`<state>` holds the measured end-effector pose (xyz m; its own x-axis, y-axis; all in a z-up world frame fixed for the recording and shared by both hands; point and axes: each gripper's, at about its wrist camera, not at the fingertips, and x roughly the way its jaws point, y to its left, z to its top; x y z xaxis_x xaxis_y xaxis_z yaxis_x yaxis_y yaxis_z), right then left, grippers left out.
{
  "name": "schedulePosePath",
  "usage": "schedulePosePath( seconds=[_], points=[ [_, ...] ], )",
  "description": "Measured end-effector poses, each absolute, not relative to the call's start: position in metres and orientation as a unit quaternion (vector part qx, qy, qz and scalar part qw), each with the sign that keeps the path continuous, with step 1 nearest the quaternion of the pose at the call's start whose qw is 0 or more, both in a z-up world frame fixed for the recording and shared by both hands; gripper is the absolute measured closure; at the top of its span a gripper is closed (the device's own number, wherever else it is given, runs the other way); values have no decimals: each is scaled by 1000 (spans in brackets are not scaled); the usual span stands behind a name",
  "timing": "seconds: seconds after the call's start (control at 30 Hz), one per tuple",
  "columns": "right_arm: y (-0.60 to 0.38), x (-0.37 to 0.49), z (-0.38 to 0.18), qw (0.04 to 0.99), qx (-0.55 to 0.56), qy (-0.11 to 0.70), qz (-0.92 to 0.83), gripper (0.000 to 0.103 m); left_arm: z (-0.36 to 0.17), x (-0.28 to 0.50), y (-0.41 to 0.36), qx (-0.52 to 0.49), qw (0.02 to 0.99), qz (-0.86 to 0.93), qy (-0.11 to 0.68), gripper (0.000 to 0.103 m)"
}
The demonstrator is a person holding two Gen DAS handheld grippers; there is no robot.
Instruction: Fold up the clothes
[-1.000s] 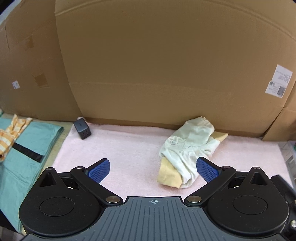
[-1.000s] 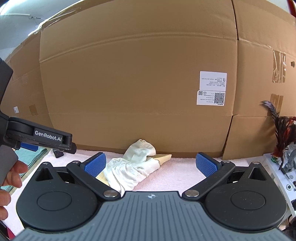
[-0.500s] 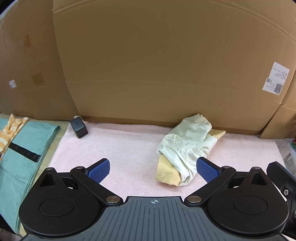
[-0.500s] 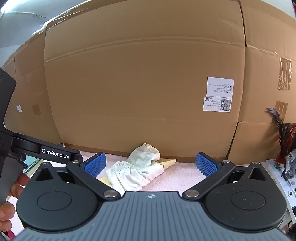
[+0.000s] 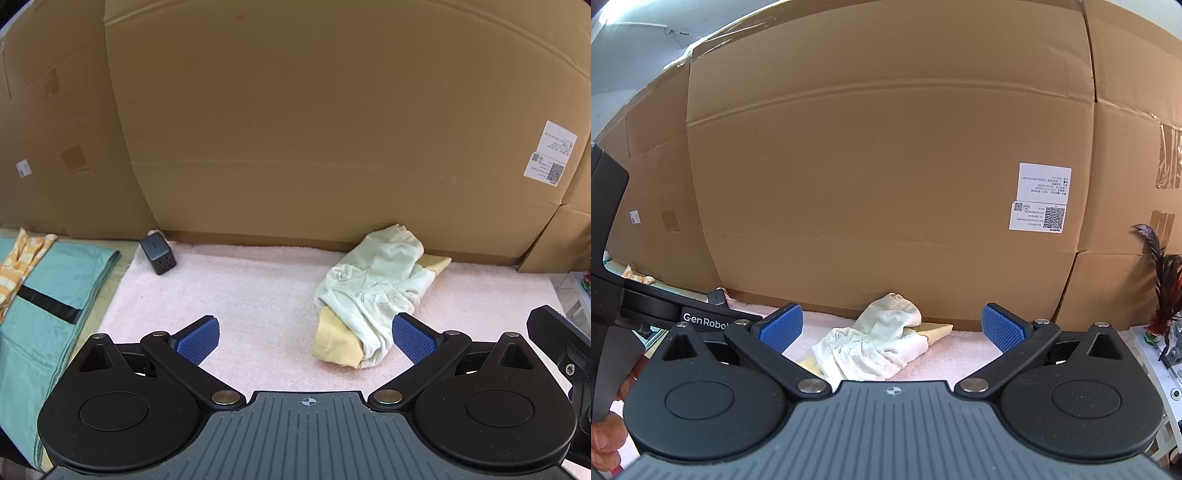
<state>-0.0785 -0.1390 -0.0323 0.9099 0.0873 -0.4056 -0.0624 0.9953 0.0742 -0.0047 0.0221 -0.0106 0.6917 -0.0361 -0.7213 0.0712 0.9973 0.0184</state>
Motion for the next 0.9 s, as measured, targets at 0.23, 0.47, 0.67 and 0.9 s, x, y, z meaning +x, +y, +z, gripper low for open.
schedulePosePath(
  seconds=[0.23,0.47,0.67,0.9],
  points=[
    [-136,-77,-33,976,27,212,42,0,-10,-5,23,24,919,-30,393,0],
    [-135,-76,-26,978,25,204,45,0,-4,-5,25,32,920,-31,389,0],
    [-137,-78,-22,978,26,203,45,0,-2,-7,25,33,921,-30,386,0],
    [-137,-79,-28,974,28,219,43,0,-5,-10,27,28,920,-27,390,0]
  ],
)
